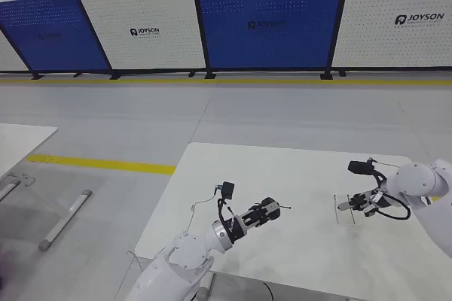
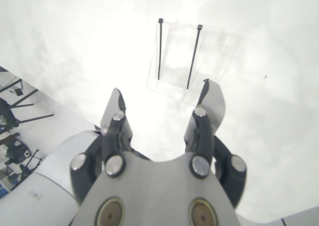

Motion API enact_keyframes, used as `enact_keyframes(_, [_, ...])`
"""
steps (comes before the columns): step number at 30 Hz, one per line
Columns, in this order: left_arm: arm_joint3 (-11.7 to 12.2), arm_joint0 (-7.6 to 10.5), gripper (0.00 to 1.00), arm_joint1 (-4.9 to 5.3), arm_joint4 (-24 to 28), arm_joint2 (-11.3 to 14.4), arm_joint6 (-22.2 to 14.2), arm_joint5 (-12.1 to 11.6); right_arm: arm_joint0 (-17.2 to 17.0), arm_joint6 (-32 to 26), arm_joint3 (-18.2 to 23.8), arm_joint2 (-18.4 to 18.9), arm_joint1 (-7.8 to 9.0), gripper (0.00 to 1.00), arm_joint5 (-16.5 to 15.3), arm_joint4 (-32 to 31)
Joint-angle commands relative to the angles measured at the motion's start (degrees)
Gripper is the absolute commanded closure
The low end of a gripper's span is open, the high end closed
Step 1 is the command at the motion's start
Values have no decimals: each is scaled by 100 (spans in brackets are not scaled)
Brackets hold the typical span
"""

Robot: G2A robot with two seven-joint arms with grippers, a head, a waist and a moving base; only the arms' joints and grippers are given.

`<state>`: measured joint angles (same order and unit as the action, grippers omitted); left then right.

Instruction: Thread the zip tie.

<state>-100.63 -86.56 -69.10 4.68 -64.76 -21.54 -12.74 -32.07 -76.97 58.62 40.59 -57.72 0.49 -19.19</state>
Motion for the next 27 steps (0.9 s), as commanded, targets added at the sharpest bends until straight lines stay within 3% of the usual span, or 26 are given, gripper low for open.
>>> enact_keyframes(1, [0, 0, 100, 0, 0, 0, 0, 0, 18, -9, -21, -33, -25, 55, 122, -46])
enact_keyframes(5, [0, 0, 100, 0, 0, 0, 0, 0, 77, -34, -121, -90, -82, 54, 197, -82])
enact_keyframes(10, [0, 0, 100, 0, 0, 0, 0, 0, 193, 9, -318, -216, -197, 53, 529, -194])
enact_keyframes(17, [0, 0, 100, 0, 0, 0, 0, 0, 384, -22, -748, -444, -419, 51, 508, -168])
enact_keyframes(21, [0, 0, 100, 0, 0, 0, 0, 0, 535, 43, -1097, -589, -582, 53, 554, -179])
enact_keyframes(24, [0, 0, 100, 0, 0, 0, 0, 0, 633, 77, -1347, -665, -691, 60, 568, -173])
enact_keyframes(27, [0, 0, 100, 0, 0, 0, 0, 0, 720, 75, -1568, -735, -791, 59, 571, -181])
